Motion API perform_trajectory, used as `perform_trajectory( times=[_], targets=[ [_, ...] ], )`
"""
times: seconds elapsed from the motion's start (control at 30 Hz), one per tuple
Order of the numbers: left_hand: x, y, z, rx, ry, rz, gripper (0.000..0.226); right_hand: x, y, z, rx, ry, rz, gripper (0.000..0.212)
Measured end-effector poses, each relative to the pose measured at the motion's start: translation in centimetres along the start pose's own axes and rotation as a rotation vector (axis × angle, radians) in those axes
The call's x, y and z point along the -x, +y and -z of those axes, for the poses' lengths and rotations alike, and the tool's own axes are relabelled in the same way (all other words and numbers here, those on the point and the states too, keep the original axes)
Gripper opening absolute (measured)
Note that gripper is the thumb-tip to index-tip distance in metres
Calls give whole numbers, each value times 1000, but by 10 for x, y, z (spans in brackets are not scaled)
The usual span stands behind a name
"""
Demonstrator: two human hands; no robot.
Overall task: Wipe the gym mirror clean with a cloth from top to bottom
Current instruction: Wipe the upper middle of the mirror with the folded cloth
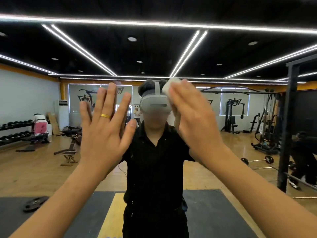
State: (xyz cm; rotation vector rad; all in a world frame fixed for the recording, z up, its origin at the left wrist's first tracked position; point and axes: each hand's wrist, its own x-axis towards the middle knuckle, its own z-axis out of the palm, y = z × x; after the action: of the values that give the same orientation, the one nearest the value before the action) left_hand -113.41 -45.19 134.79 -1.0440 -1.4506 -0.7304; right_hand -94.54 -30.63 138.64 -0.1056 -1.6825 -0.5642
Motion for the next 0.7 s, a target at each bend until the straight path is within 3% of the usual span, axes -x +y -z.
perform_trajectory(
  times=[0.13, 0.33, 0.47, 0.6, 0.7],
  targets=[
    [0, -2, -1, 3, 3, -8, 64, -17, -19, -14, -69, 159, -226, 54],
    [0, -6, -2, 38, -36, -21, 64, 29, -44, -16, -12, 8, -17, 59],
    [0, -5, -2, 39, -40, -9, 65, -17, -22, -9, 4, 138, -136, 41],
    [1, -5, -3, 42, -32, -13, 65, -23, -37, -13, -34, 211, -245, 43],
    [1, -6, -4, 34, -33, -20, 66, 24, -68, -21, -31, 113, -186, 57]
  ],
)
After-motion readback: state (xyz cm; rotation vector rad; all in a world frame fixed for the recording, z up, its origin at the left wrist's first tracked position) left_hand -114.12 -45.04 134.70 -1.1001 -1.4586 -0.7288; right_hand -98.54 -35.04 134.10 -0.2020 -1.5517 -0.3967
